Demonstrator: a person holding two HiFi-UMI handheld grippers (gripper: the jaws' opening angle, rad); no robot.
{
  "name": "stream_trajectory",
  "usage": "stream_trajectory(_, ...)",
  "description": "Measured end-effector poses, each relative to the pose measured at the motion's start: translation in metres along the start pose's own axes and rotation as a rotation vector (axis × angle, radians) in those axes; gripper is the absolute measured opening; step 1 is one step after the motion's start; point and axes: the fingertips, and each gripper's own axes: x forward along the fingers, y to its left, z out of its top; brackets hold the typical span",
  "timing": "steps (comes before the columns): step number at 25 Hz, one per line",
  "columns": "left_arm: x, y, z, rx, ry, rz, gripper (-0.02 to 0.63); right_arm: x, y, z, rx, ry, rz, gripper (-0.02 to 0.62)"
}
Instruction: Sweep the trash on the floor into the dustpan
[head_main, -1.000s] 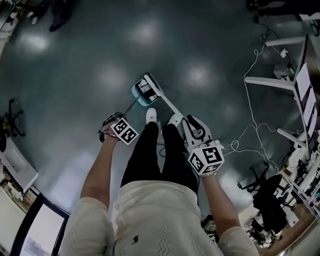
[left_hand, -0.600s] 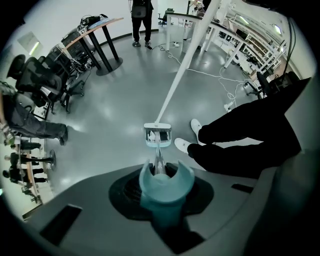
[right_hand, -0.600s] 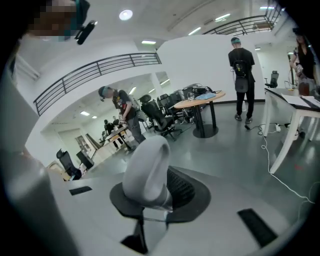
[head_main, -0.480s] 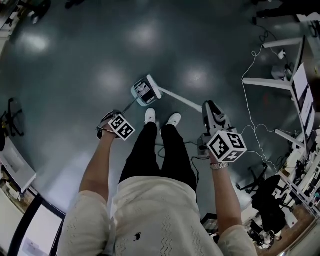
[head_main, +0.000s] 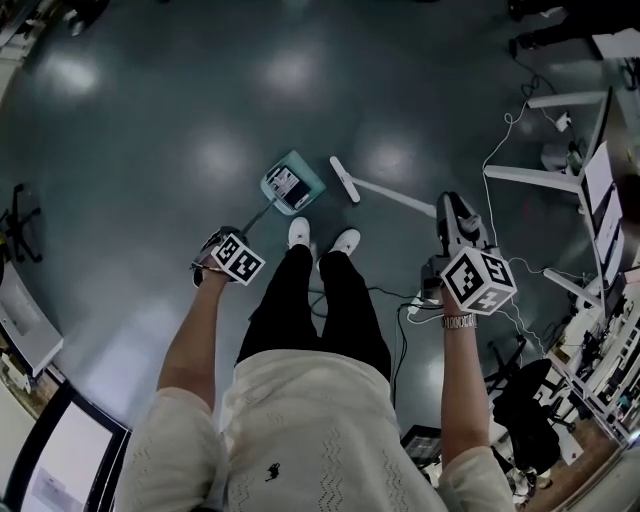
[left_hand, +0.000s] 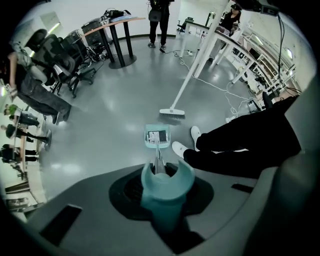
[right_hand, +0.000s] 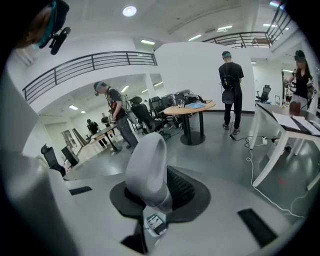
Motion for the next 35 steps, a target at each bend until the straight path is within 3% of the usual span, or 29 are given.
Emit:
stream_trajectory(3,-0.004,-0.004,-0.01,-0.029,-0.01,0.001,0.091,0.009,-0.006,0.009,-0.016,-0.005,-0.012,0.071)
stream_trajectory(9,-0.01,-0.008,-0.058,-0.192,0.001,-0.005,0.091,0.035,-0.016,0.07,-0.015,-0.051,0.001,0.071)
stream_trajectory(13,-0.009,-0.012,-0.098,-0.262,0.02,0.007,0.091,0.05,0.013,0.108,-0.053,-0.122,0.049,0.069)
stream_trajectory(18,0.0,-0.04,-0.138,-0.345,0.053,-0.023,0.091,0.082,0.08,0.104,-0.126,-0.133,0.168,0.069)
stream_trajectory(21,0.005,-0.051,-0.148,-0.376,0.053,-0.029,0.091,0.1,0.128,0.075,-0.176,-0.075,0.251,0.071)
stream_trajectory(25,0.009,-0.054,-0.144,-0.42,0.041,-0.023,0.091,0.114,0.187,-0.022,-0.361,0.077,0.358,0.069)
stream_trajectory(28,0.009,-0.049,-0.14,-0.439,0.035,-0.026,0.091,0.095,0.23,-0.084,-0.495,0.11,0.463,0.07)
stream_trajectory(35,0.008,-0.041,-0.142,-0.441,0.033,-0.028,0.091,0.045,0.284,-0.159,-0.549,0.222,0.549,0.071)
